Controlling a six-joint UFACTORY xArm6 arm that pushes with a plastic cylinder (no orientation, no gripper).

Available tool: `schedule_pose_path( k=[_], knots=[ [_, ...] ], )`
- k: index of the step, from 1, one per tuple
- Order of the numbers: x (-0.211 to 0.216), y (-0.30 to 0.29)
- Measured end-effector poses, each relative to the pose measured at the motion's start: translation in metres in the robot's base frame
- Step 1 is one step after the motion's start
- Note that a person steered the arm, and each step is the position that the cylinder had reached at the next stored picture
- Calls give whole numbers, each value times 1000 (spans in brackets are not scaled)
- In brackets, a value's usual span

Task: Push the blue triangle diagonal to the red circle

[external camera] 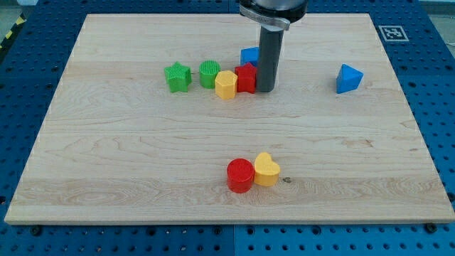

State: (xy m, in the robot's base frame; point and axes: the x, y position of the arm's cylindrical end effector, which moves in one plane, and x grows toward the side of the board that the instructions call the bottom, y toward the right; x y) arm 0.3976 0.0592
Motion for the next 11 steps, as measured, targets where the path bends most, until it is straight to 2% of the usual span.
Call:
schedule_pose_path(
  k=[2, 3, 4, 6, 8, 9, 11],
  knots=[
    [34, 92],
    [29, 147],
    [29, 149],
    [30, 205],
    [-14, 205],
    [-14, 202],
    [-14, 125]
  ],
)
